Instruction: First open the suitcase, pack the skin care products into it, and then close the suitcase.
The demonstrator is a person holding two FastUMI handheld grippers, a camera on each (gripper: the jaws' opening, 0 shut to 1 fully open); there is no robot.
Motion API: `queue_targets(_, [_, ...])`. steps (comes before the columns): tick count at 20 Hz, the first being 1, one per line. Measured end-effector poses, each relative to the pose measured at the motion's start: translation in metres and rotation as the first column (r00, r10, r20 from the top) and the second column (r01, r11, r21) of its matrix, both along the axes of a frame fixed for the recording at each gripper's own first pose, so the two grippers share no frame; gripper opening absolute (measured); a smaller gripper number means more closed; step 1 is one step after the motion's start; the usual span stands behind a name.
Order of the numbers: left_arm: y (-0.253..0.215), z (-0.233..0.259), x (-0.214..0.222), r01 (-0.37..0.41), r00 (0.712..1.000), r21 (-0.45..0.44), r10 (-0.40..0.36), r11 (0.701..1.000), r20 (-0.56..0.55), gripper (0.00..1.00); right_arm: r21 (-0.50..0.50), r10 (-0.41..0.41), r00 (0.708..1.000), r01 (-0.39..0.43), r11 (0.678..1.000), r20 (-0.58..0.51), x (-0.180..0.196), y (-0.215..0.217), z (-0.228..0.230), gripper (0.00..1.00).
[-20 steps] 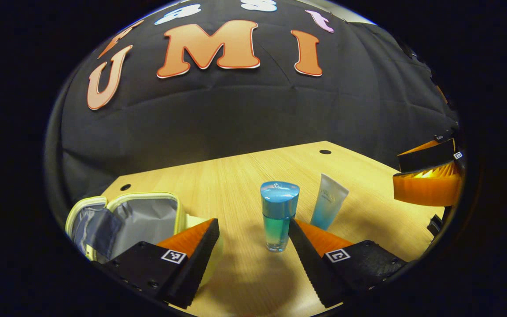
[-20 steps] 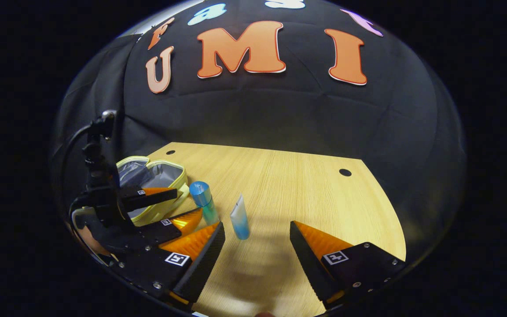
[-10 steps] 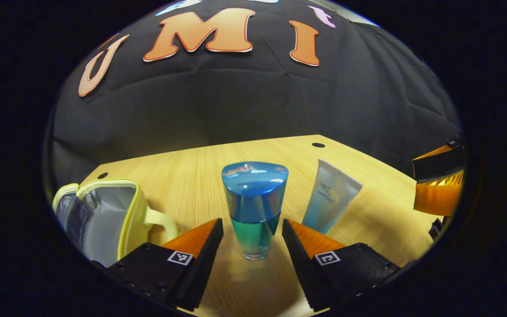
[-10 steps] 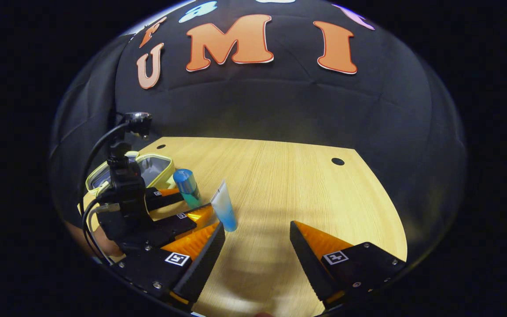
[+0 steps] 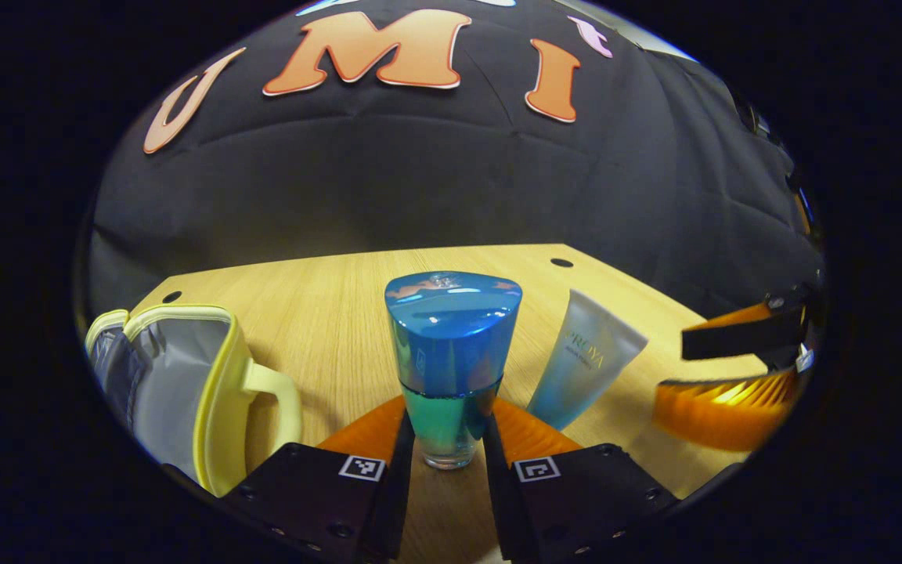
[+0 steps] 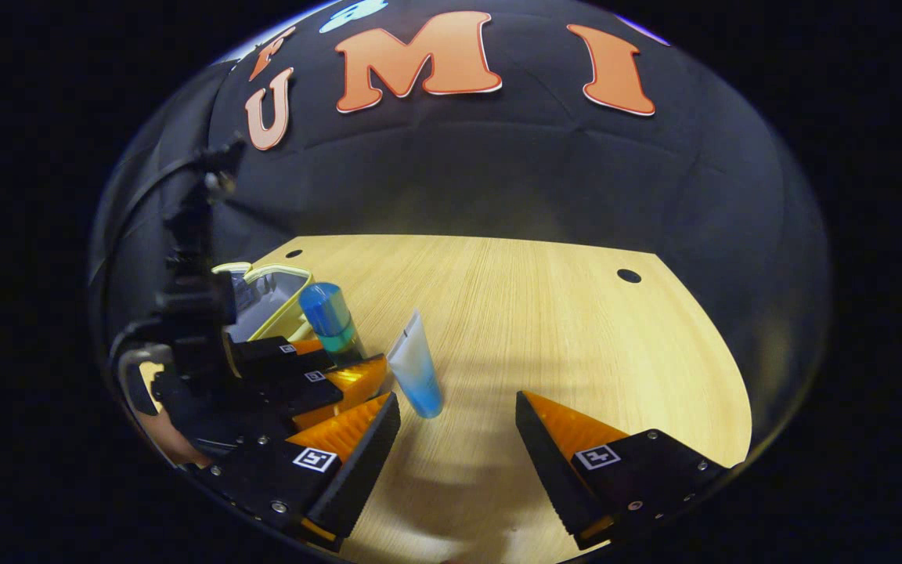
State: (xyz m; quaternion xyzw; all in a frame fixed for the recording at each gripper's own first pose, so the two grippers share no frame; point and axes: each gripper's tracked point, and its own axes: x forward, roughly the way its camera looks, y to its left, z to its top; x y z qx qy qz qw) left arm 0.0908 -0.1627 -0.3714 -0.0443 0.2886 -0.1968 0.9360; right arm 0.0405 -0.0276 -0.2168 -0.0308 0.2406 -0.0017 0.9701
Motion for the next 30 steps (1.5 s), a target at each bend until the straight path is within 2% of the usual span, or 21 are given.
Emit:
queue_targets(7, [0.036,0.057,0.002,-0.063,0.996,0.012,0.062,0.998,0.064,0.45,0.055,0.056,0.998,-0.056,0.997,0.001,0.023,0.022,-0.012,0.95])
queue_targets(12, [0.092,0.081,-0.003,-0.155,0.985,0.059,0.150,0.986,0.082,0.45,0.064,0.089,0.996,-0.088,0.994,-0.018,0.040,0.038,-0.029,0.92])
queue_targets(16, [0.141,0.092,-0.007,-0.225,0.972,0.112,0.216,0.968,0.091,0.45,0.017,0.090,0.996,-0.089,0.996,-0.014,0.051,0.040,-0.039,0.79])
queue_targets(17, [0.152,0.092,-0.009,-0.238,0.969,0.123,0.227,0.964,0.092,0.45,0.017,0.085,0.996,-0.085,0.996,-0.018,0.055,0.041,-0.042,0.69])
queue_targets(18, [0.163,0.094,-0.011,-0.254,0.966,0.133,0.242,0.958,0.095,0.45,0.019,0.081,0.996,-0.080,0.997,-0.027,0.057,0.041,-0.045,0.66])
queue_targets(20, [0.186,0.094,-0.013,-0.279,0.959,0.156,0.267,0.948,0.092,0.45,0.019,0.069,0.997,-0.068,0.997,-0.023,0.058,0.040,-0.041,0.53])
queue_targets(21, [0.197,0.094,-0.012,-0.289,0.957,0.165,0.277,0.943,0.089,0.45,0.023,0.070,0.997,-0.069,0.997,-0.028,0.059,0.042,-0.041,0.39])
queue_targets(22, [0.206,0.093,-0.013,-0.297,0.954,0.175,0.285,0.939,0.090,0.45,0.033,0.079,0.996,-0.078,0.996,-0.036,0.058,0.046,-0.039,0.33])
queue_targets(23, [0.215,0.093,-0.012,-0.299,0.954,0.185,0.287,0.936,0.090,0.45,0.043,0.091,0.995,-0.090,0.995,-0.032,0.058,0.051,-0.035,0.37])
queue_targets(30, [0.266,0.092,-0.012,-0.277,0.961,0.223,0.273,0.934,0.050,0.45,0.065,0.150,0.988,-0.151,0.986,0.028,0.048,0.104,0.028,0.35])
